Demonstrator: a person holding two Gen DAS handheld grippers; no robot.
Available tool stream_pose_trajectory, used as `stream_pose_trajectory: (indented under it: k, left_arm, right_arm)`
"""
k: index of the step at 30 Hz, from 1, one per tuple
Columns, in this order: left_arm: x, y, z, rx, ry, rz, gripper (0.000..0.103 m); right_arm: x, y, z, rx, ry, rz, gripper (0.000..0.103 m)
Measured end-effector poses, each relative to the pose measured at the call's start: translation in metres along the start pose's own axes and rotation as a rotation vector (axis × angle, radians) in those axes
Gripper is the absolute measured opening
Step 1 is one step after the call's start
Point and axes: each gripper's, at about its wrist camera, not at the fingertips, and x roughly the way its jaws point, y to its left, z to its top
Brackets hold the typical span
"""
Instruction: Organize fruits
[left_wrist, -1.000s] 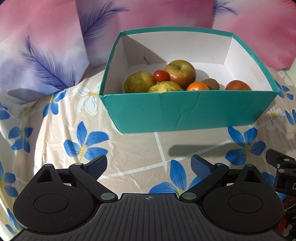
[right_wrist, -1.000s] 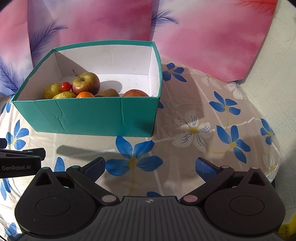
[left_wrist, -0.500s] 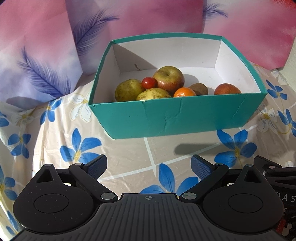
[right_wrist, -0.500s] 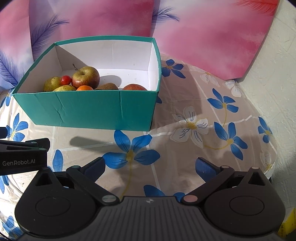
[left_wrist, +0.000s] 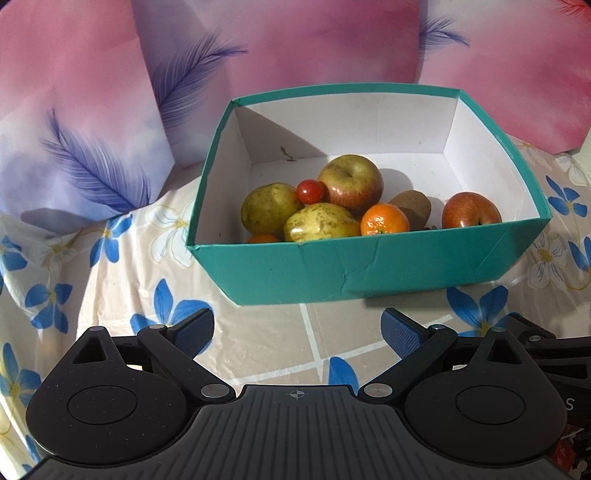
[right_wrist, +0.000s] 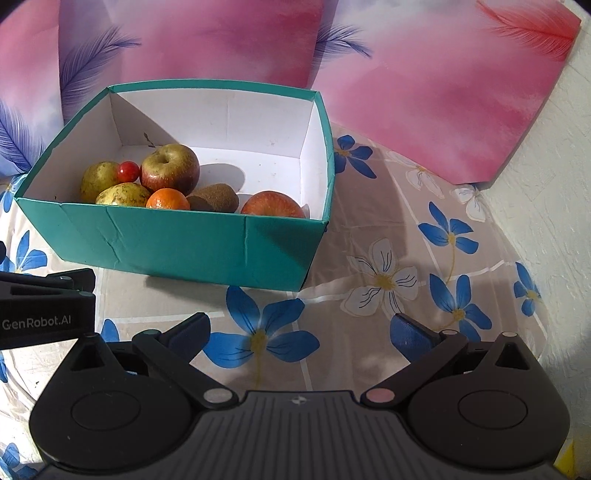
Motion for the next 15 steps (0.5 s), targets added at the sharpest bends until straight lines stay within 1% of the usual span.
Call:
stream_pose_trajectory:
  k: [15]
  left_arm:
    - [0.011, 0.0, 0.005, 0.002, 0.026, 0.006, 0.1]
  right_arm:
    - [0.011, 0.004, 0.01, -0.021, 0.013, -0.002, 0.103]
